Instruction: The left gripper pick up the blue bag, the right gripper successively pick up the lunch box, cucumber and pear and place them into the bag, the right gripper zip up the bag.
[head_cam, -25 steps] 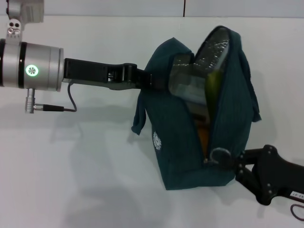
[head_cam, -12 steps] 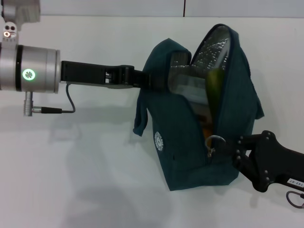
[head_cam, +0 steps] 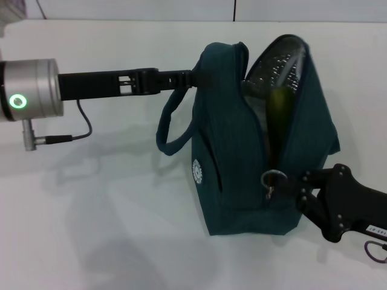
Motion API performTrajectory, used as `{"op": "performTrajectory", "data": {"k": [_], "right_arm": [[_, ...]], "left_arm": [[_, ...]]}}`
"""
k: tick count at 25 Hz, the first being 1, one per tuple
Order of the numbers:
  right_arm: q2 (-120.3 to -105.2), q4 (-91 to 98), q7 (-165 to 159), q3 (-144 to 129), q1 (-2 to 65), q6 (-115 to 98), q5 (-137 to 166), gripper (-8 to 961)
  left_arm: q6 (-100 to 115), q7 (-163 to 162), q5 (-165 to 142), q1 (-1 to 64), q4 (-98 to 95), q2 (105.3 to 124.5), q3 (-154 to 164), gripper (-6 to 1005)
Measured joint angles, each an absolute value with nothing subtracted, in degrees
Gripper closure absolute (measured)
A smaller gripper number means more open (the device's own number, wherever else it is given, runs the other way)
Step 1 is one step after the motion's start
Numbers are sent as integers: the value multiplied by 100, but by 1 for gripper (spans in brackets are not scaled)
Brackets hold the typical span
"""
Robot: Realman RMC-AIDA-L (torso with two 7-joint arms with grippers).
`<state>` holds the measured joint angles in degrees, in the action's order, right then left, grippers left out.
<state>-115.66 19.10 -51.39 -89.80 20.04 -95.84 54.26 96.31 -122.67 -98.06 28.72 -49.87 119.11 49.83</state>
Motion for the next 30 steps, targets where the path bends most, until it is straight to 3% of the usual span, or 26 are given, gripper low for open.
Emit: {"op": "performTrajectory", "data": {"k": [8, 13, 19, 30], "right_arm": [[-11566, 1931, -4817, -8960, 2037, -9815, 4846, 938], [-11577, 1972, -4705, -8956, 2163, -9825, 4243, 937], [-11592, 2058, -4727, -9000, 2520, -9736, 3742, 936], [-11620, 1991, -4757, -9303, 3456, -9136, 3736, 935]], "left_arm": [[10008, -11238, -9076, 2328, -4963, 11866, 4973, 453], [10117, -10728, -8947, 1944, -4958, 11912, 4966, 226], [10320, -9915, -8909, 1515, -4683, 11934, 4965, 216], [10306, -8575, -8943, 1408, -3722, 11937, 4886, 222]]}}
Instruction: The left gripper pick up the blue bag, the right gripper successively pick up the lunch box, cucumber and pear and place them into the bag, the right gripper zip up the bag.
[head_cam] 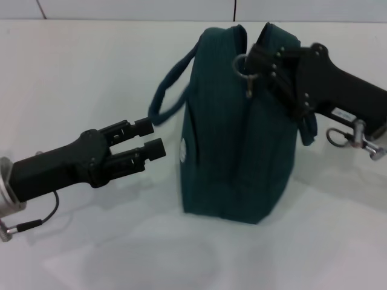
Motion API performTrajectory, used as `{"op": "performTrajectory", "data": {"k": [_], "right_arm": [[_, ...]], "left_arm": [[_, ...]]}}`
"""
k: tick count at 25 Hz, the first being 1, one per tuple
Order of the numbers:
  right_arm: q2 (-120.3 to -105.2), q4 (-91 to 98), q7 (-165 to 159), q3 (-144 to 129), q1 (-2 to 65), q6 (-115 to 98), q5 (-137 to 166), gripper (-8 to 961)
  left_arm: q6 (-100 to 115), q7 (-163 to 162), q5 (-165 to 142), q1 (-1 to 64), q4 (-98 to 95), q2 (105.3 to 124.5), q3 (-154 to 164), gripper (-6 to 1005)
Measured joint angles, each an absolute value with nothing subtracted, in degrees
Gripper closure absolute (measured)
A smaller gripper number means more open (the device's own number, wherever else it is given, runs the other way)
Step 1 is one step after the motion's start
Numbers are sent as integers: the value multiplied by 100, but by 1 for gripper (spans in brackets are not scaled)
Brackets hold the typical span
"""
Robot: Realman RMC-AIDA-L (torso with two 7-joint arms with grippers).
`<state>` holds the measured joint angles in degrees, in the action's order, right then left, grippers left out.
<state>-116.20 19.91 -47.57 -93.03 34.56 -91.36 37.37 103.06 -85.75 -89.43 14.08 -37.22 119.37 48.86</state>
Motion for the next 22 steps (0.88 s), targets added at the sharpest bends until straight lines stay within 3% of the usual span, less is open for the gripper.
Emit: {"op": "performTrajectory", "data": {"k": [18, 22], "right_arm": [[-11618, 2013, -4719, -9264, 3696, -8754, 3695, 933], [-11618, 2013, -4719, -9264, 3693, -8745, 3628, 933]], "left_arm": [[9267, -7162, -8739, 2402, -2463, 11988, 4938, 222], [9256, -7106, -8755, 2487, -2443, 11989, 4963, 310]]}}
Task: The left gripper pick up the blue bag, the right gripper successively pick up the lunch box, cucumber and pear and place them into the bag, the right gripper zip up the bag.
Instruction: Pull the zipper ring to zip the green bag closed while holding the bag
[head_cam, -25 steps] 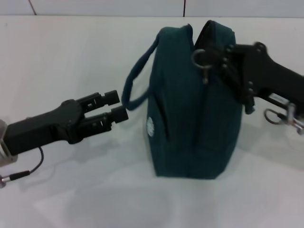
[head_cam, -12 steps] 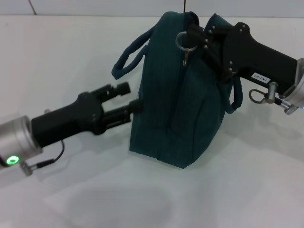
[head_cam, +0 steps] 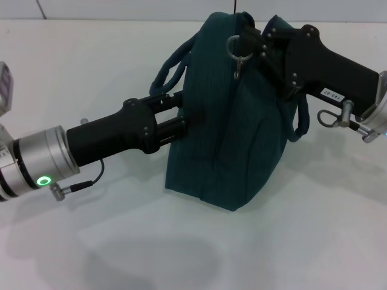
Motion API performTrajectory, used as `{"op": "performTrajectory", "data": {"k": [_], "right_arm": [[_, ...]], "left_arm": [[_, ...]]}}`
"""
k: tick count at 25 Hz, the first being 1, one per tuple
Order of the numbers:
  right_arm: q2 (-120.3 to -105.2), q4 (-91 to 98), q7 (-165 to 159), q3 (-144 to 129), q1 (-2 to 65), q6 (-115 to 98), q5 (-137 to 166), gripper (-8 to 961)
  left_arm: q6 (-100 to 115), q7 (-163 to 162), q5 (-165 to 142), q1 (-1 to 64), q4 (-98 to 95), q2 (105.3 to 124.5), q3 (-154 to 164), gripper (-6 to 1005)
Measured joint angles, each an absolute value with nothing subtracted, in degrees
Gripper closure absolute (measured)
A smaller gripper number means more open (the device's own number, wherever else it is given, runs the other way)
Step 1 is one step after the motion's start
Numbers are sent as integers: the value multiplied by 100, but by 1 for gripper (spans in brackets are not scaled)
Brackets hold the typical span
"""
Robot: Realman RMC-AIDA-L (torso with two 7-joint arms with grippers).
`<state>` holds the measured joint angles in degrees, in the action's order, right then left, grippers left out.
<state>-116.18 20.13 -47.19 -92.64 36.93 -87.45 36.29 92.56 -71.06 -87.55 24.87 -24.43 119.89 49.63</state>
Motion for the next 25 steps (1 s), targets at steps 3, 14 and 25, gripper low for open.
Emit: {"op": "performTrajectory", "data": {"k": [3, 14, 25], "right_arm": [[-11618, 2013, -4719, -9264, 3683, -8744, 3617, 932], [-11618, 2013, -4727, -9264, 3673, -8745, 3586, 931], [-11594, 1979, -4767, -9253, 3660, -8354, 3136, 930]], "left_arm": [[9273, -6991, -8752, 2508, -2434, 11988, 4966, 414], [9304, -6951, -8754, 2592, -2450, 11967, 5245, 780], [9833, -7119, -9128, 2663, -2487, 11878, 5480, 933]]}}
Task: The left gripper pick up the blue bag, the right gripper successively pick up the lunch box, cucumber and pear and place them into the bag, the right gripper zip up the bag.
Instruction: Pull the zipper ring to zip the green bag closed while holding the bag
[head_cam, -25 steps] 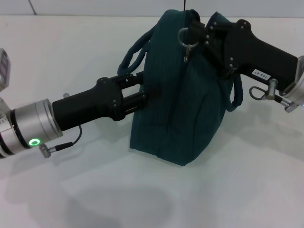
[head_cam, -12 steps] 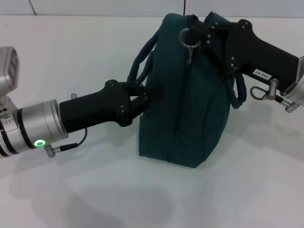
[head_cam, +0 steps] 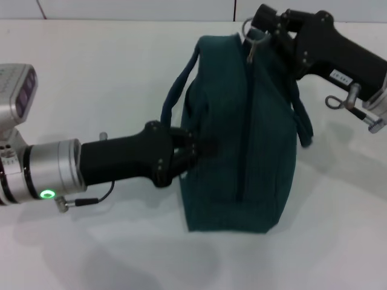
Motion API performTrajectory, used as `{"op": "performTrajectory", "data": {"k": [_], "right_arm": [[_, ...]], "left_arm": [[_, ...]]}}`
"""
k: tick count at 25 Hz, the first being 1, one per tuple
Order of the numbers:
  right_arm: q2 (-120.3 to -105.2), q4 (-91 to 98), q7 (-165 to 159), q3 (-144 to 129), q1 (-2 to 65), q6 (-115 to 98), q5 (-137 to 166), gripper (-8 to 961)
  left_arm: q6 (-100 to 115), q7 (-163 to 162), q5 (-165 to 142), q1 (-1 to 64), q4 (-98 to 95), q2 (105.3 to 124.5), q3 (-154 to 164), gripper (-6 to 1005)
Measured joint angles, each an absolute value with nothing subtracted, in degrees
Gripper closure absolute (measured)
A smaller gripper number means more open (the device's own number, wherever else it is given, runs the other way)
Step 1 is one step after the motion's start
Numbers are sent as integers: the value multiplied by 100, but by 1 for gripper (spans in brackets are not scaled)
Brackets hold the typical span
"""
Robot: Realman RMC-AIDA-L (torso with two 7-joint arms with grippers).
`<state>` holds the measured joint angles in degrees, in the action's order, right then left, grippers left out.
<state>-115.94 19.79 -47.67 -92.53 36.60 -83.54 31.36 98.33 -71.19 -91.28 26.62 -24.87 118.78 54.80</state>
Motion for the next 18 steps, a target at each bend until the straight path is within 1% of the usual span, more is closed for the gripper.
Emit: {"op": "performTrajectory", "data": {"k": [9, 18], "right_arm": [[-11587, 1951, -4856, -9238, 3658, -7598, 2862, 928], [-11591, 1933, -6022, -9236, 3568, -7077, 2603, 927]], "left_arm": [[10393, -7273, -9655, 2694, -2501, 11800, 5484, 939], [10197, -7253, -9651, 2512, -2523, 11760, 4968, 940]]}}
